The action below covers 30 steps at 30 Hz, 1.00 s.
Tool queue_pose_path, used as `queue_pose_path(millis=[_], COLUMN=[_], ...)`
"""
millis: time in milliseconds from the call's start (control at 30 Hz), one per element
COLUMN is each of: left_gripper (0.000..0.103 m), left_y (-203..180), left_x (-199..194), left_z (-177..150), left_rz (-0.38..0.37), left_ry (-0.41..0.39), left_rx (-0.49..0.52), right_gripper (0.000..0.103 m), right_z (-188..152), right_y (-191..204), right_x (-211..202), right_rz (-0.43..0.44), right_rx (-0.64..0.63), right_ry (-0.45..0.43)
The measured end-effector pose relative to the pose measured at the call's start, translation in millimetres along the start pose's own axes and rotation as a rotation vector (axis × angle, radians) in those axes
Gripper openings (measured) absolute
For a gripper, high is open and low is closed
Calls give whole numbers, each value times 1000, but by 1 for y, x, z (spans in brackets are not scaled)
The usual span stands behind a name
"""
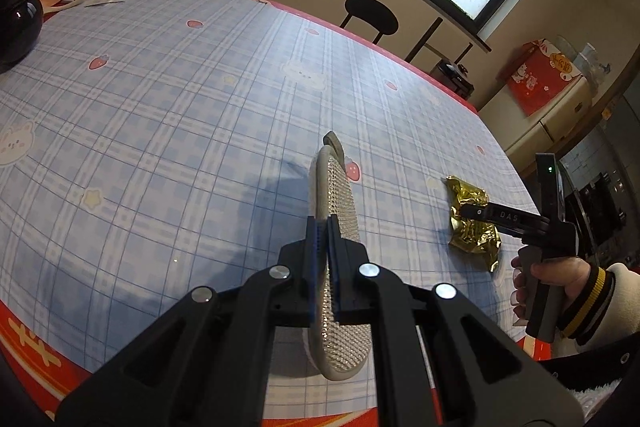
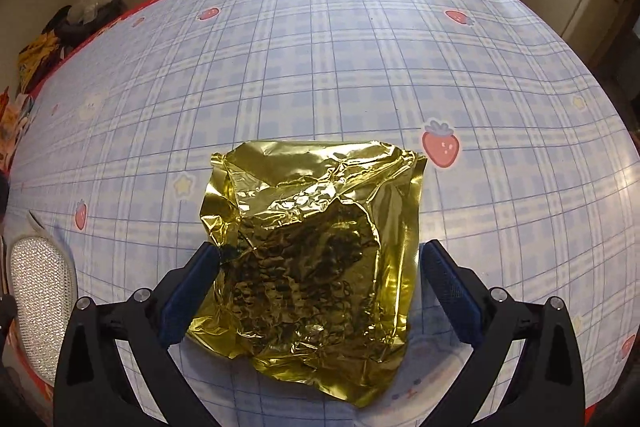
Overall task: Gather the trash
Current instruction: 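Grasp the gold foil wrapper with the right gripper while the left holds the sponge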
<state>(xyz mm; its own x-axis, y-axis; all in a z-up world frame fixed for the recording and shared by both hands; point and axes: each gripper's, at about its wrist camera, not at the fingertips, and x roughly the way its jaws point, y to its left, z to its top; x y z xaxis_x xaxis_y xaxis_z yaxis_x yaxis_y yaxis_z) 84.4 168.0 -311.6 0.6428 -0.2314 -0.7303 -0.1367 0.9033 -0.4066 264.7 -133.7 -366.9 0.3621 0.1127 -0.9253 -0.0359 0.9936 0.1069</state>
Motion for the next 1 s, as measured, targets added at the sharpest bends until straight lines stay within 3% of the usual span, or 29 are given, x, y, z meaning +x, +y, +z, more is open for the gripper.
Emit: queue_pose_path(millis=[367,433,600,1000], left_gripper=[9,9,9,9], left_y=[1,1,0,-23], left_x=[-5,-8,-13,-20], left_z=[1,3,11,25], left_rz=[-7,-8,-15,-49], left_ry=[-16,-25,-44,-66], left_rx=[-6,-3,3,32], right_gripper=[98,91,80,77], right_z=[-2,-2,-4,-3], right_y=[12,10,9,2], right_x=[-1,-4,-20,-81], right_rz=[-19,-6,59,142], right_rx=[-67,-61,-69,-113], right_ry=[29,32,2,-109])
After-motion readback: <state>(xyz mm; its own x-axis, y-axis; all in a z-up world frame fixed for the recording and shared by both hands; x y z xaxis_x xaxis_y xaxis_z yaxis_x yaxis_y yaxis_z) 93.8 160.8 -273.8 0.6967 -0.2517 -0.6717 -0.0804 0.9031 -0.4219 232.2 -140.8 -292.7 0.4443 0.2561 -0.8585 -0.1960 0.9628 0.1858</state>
